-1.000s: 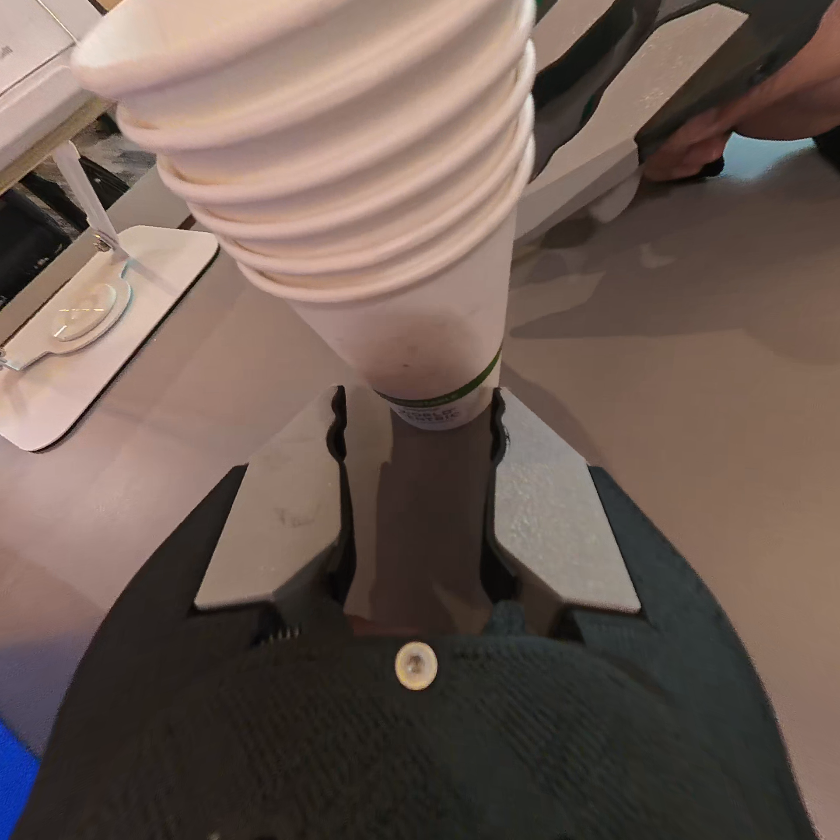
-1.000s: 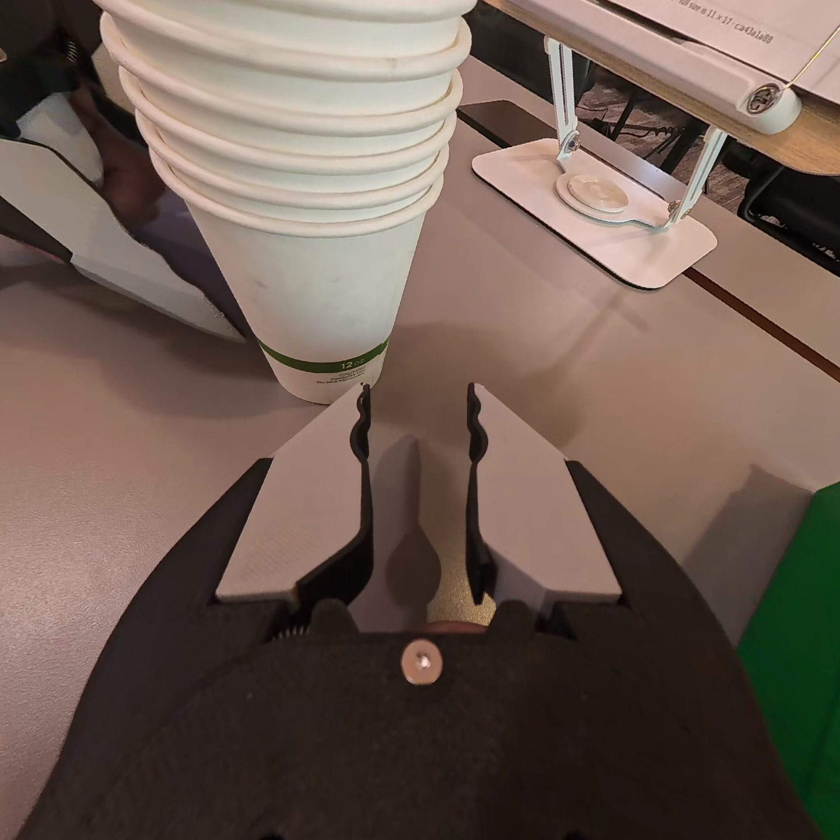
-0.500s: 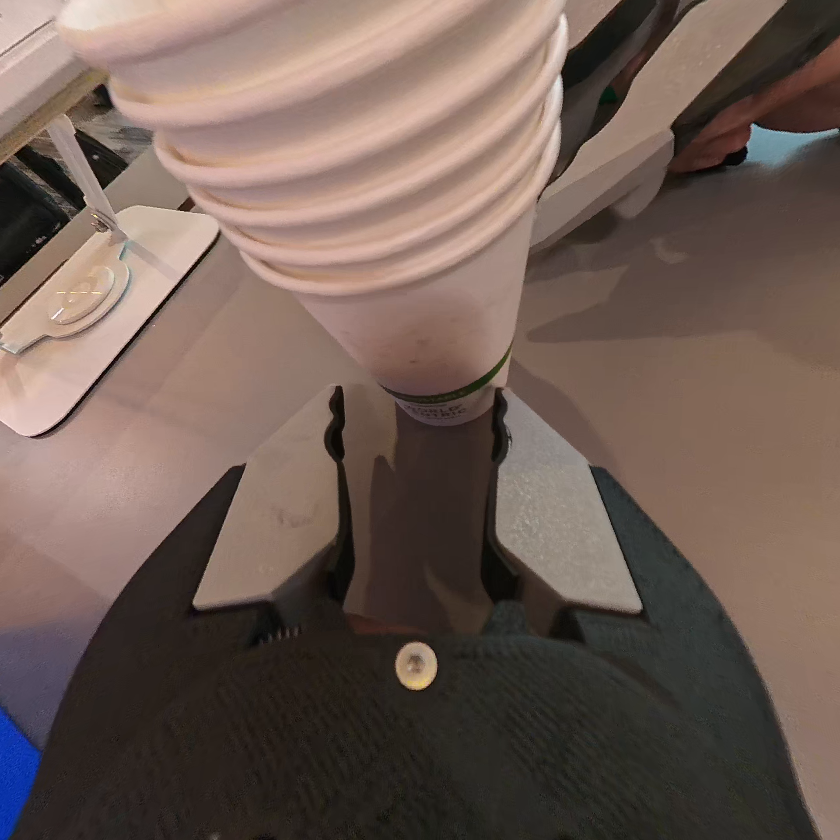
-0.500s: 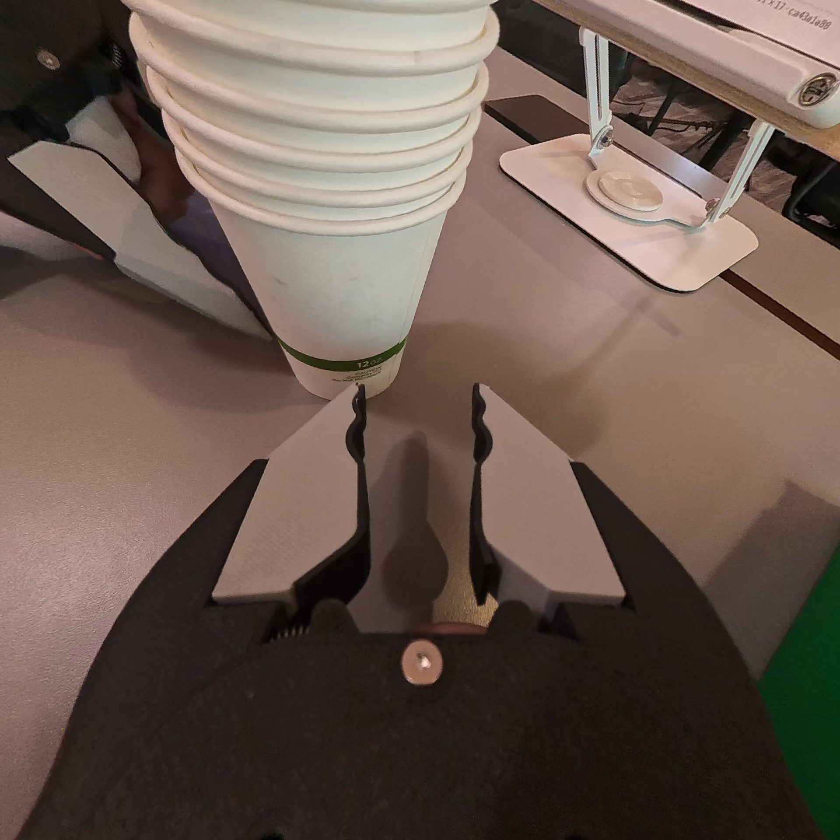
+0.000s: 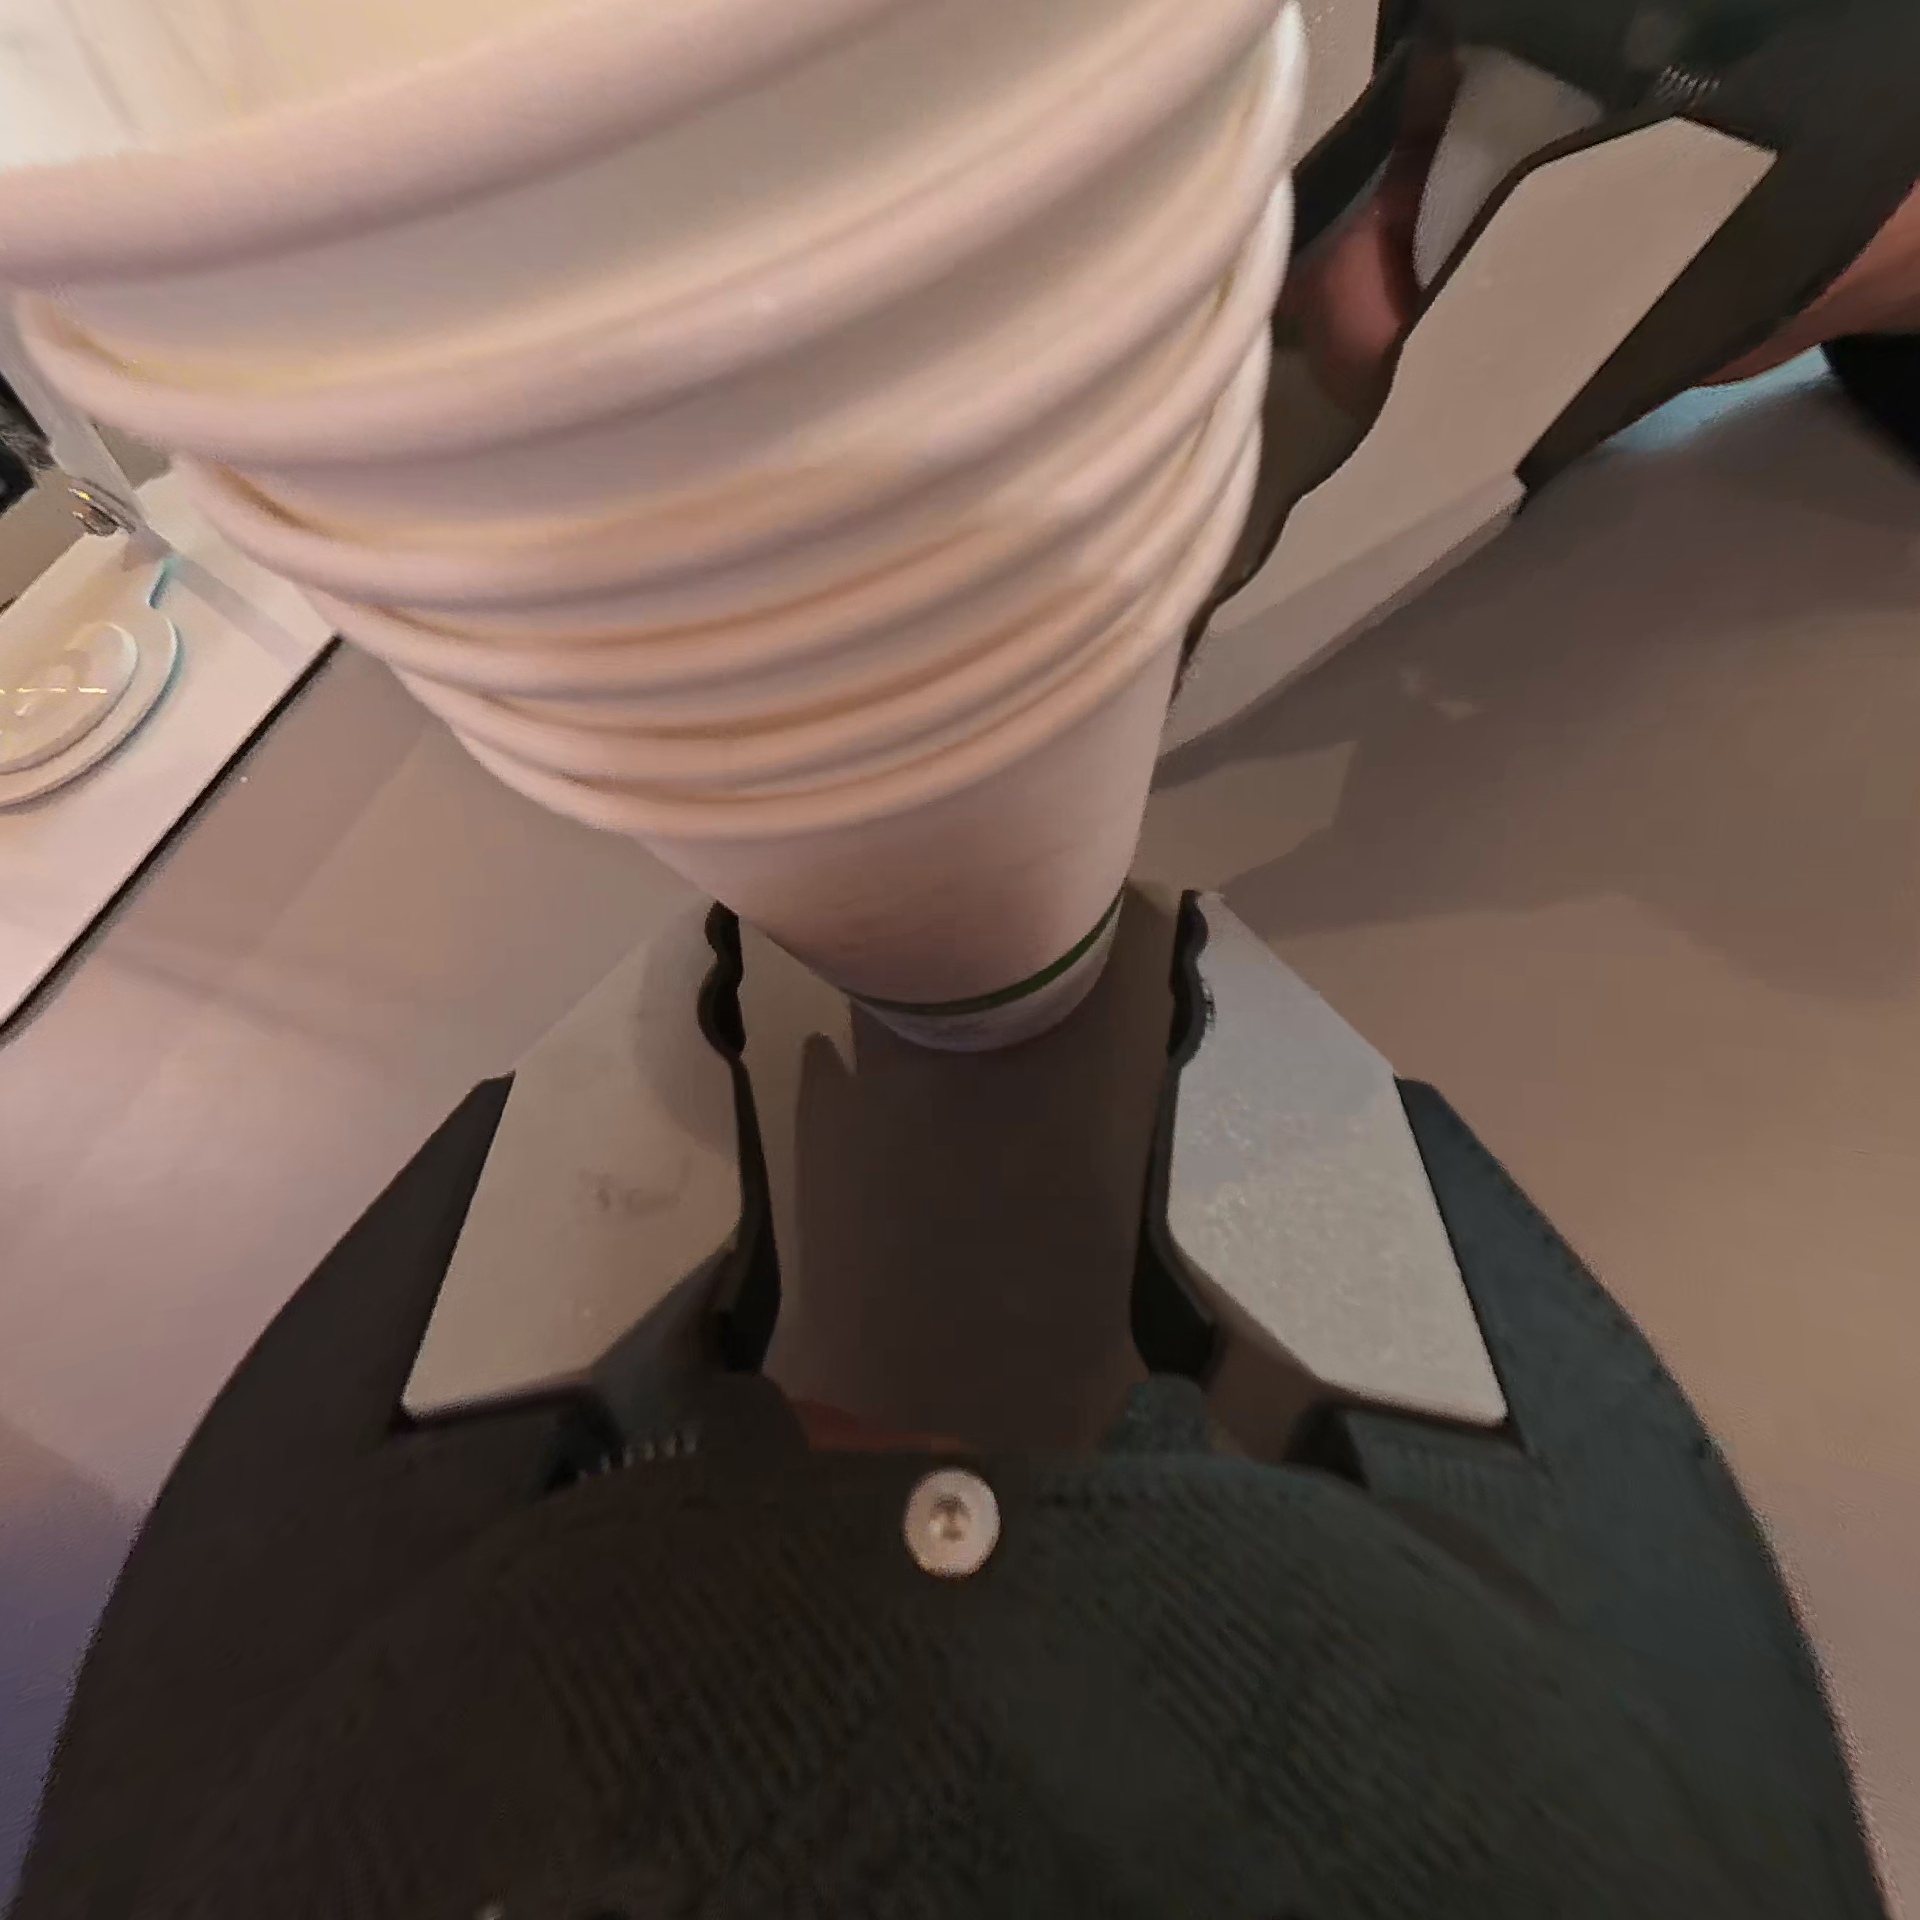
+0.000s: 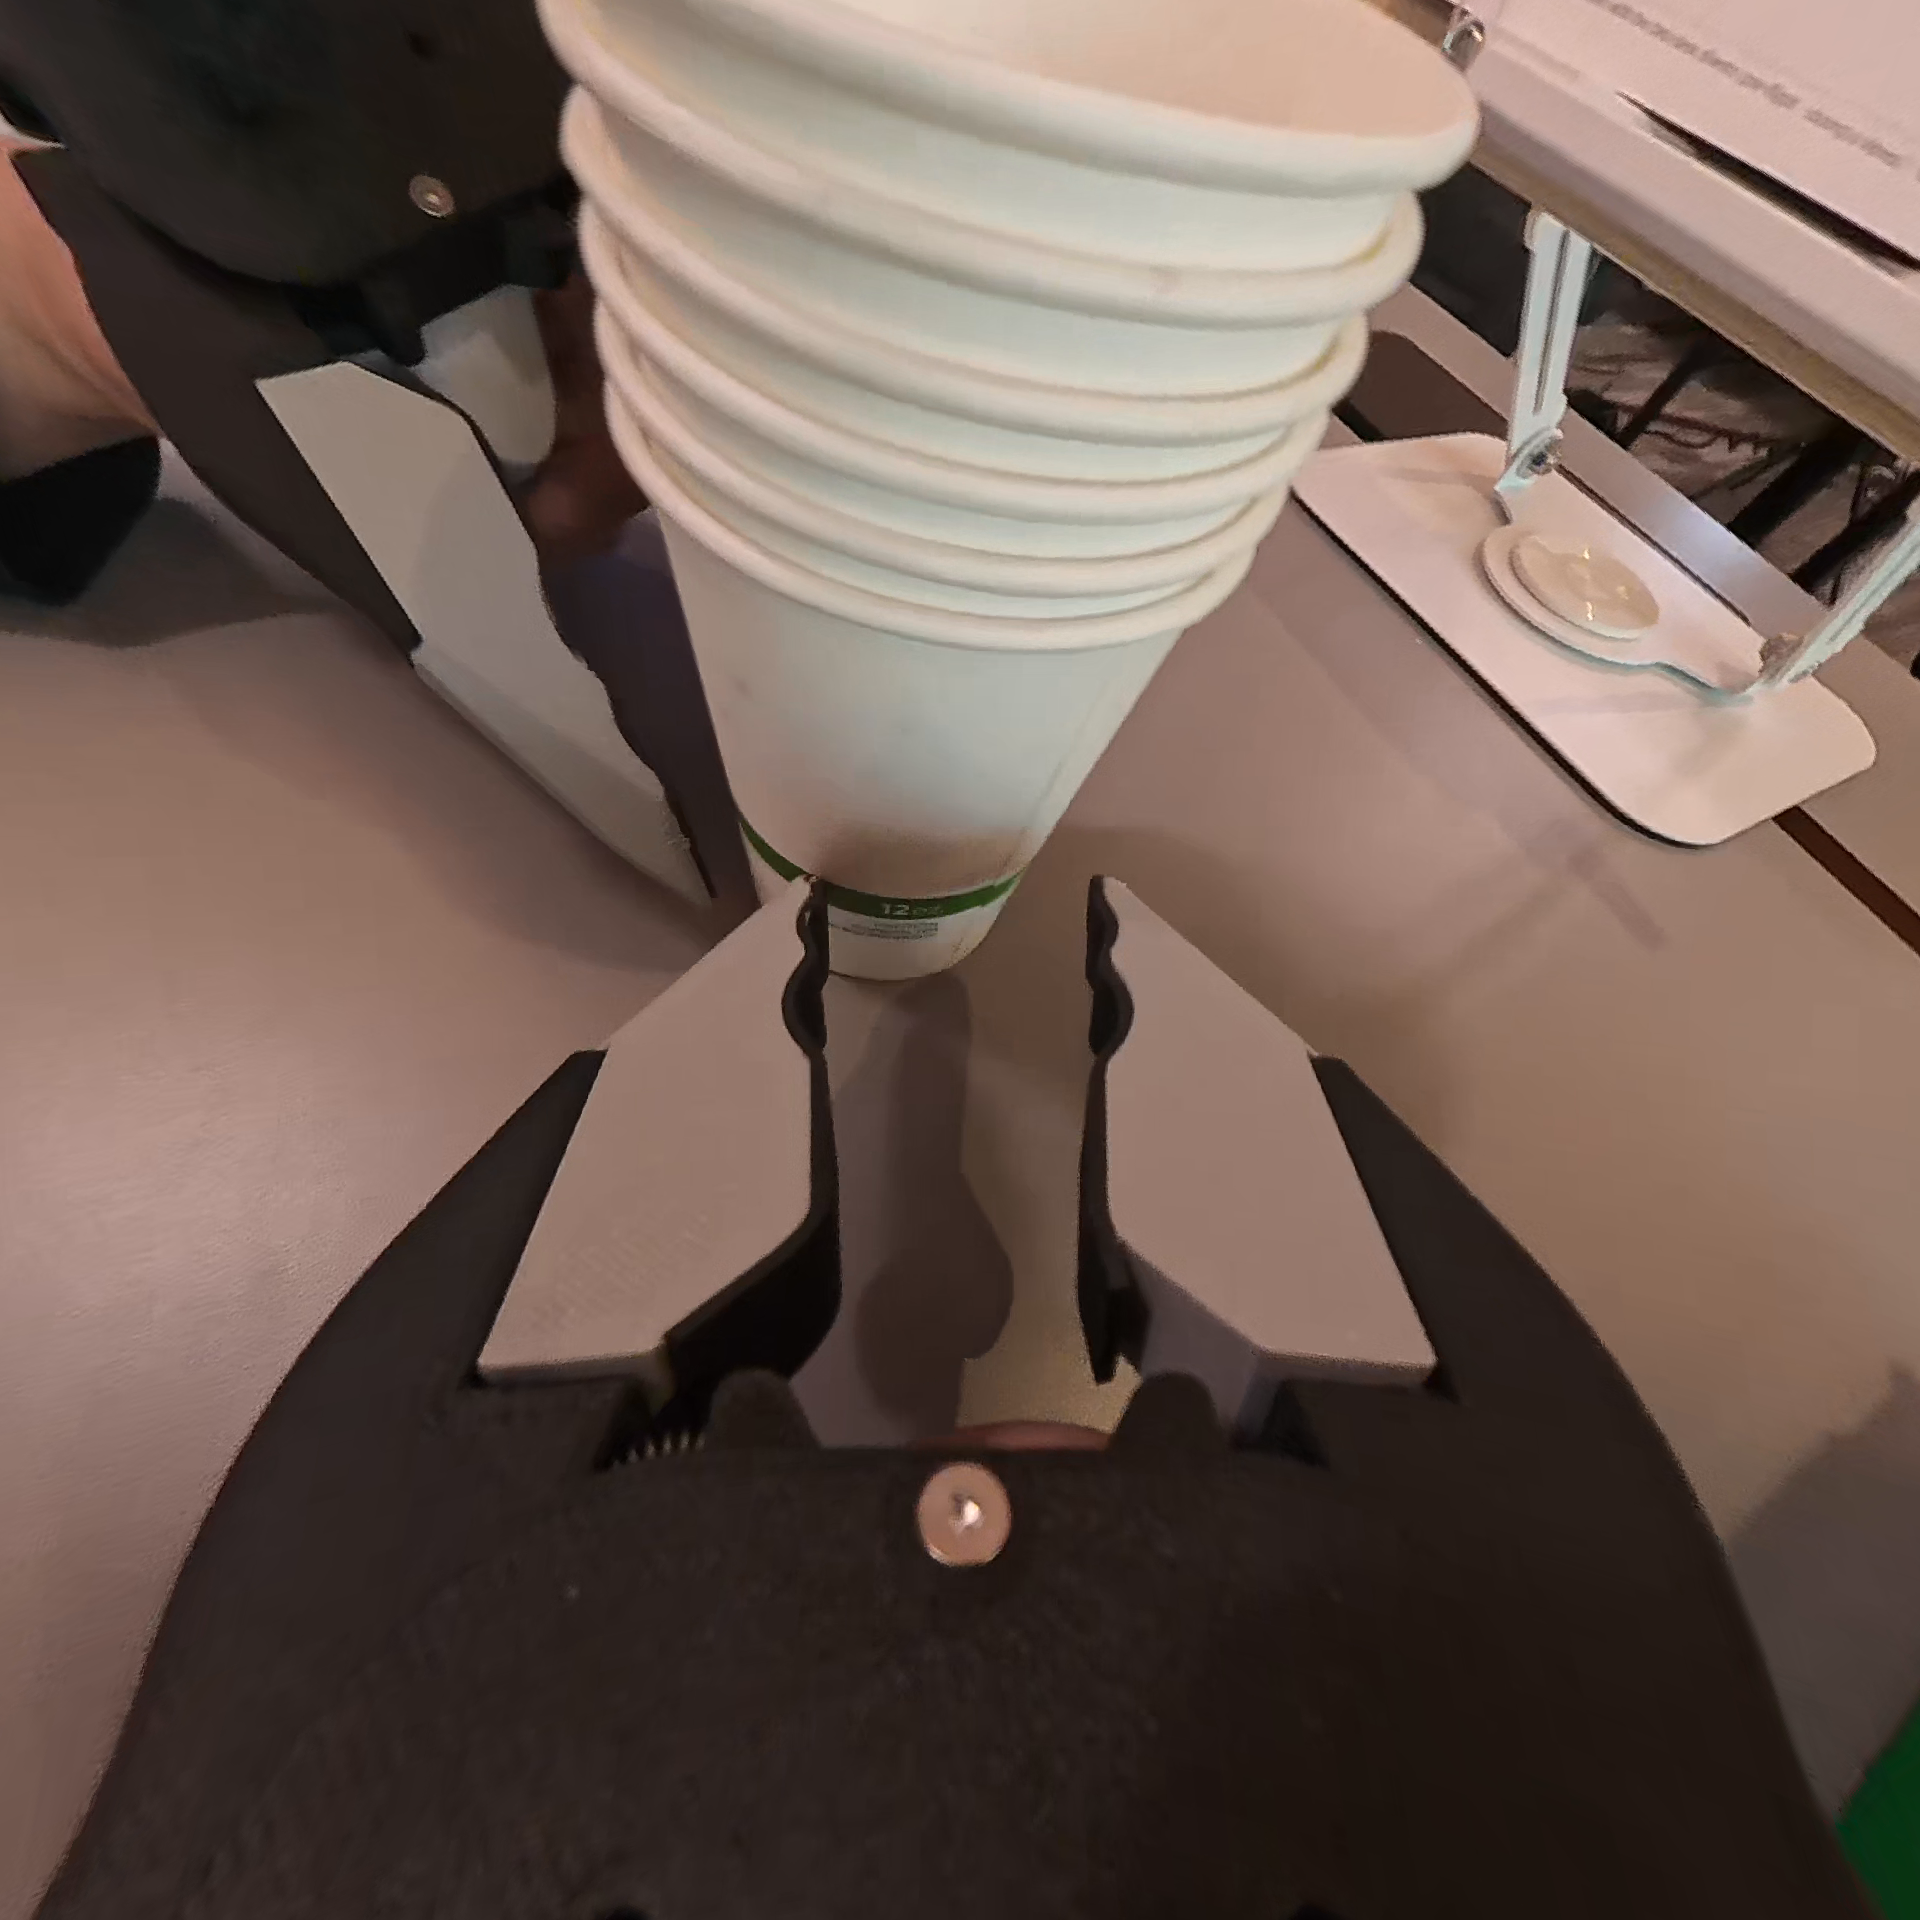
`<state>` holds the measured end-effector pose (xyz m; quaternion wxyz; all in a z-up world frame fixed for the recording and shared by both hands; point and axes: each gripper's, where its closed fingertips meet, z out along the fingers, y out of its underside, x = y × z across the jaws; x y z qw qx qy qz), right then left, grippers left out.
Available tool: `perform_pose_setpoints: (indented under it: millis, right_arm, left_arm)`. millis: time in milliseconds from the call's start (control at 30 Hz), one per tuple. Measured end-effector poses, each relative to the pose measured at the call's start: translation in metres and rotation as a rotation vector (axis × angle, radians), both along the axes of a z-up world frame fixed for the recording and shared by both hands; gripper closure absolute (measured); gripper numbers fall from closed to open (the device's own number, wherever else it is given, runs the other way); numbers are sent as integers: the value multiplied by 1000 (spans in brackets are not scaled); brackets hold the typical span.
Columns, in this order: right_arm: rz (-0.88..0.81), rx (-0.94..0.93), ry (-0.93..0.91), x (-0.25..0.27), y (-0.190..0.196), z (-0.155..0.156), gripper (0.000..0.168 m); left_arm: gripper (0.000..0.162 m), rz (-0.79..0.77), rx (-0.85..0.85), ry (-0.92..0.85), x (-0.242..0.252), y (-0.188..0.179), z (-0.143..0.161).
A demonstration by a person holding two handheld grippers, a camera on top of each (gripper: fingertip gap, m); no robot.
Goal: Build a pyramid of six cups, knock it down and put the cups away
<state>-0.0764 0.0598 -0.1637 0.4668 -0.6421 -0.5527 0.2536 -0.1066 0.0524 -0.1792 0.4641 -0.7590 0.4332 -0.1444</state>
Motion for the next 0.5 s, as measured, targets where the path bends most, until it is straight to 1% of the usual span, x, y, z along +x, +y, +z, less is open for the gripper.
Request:
perform_pose_setpoints:
  millis: [133, 200, 333, 400, 500]
  right_arm:
    - [65, 58, -3, -4, -13, 2, 123]
    - [69, 83, -4, -5, -15, 2, 123]
    - [77, 105, -10, -6, -19, 2, 118]
    - [73, 108, 10, -6, -21, 5, 122]
    - [60, 95, 57, -6, -21, 12, 125]
  left_arm:
    - [79, -16, 31, 41, 2, -3, -2]
    - [79, -17, 44, 53, 3, -3, -2]
    - [80, -11, 59, 67, 3, -3, -3]
    - [84, 0, 67, 62, 2, -2, -1]
    - [85, 14, 84, 40, 3, 0, 3]
